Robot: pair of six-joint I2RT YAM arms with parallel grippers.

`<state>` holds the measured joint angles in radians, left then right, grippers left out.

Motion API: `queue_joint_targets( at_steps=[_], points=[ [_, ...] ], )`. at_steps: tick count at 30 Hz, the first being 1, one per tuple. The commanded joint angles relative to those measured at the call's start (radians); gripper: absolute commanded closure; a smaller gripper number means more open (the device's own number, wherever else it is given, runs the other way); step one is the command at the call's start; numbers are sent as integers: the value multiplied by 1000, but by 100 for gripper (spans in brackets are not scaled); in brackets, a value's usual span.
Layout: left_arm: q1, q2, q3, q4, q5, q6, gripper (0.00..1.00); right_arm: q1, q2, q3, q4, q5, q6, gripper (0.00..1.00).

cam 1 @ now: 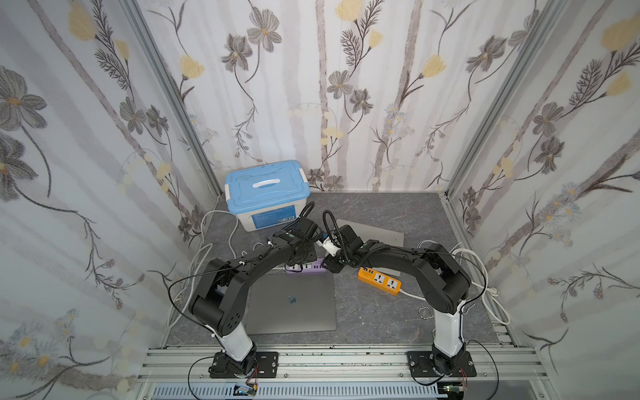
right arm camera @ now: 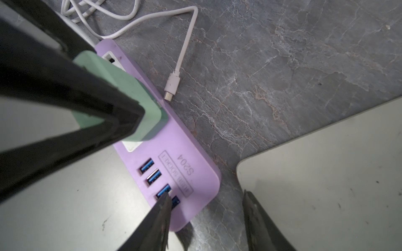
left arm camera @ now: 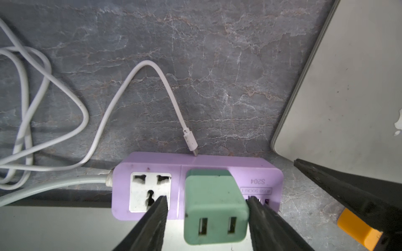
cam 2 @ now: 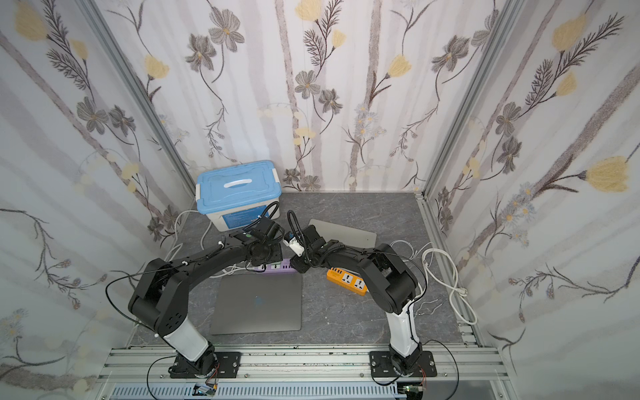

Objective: Unplug the laptop charger
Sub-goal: Remove the plug from the socket.

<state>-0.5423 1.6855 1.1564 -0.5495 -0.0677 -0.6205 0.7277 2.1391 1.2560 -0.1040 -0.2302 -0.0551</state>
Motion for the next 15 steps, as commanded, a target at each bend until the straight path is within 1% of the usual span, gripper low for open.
queue_joint_targets(
  at_steps=[1, 7, 9, 12, 15],
  points=[
    [-2, 12, 14, 3, -21, 1, 43, -2, 4, -7, -34, 17, 5, 47],
    [-2, 26, 14, -6, -17, 1, 46, -5, -4, -12, -30, 14, 6, 47],
    [0, 24, 15, -10, -14, 2, 49, -7, -4, -10, -29, 8, 5, 47],
    [-2, 21, 15, -17, -17, 5, 55, -7, -4, -10, -25, 3, 7, 47],
    [-1, 19, 23, -31, -20, 8, 65, -8, -5, -9, -25, 2, 6, 47]
  ],
)
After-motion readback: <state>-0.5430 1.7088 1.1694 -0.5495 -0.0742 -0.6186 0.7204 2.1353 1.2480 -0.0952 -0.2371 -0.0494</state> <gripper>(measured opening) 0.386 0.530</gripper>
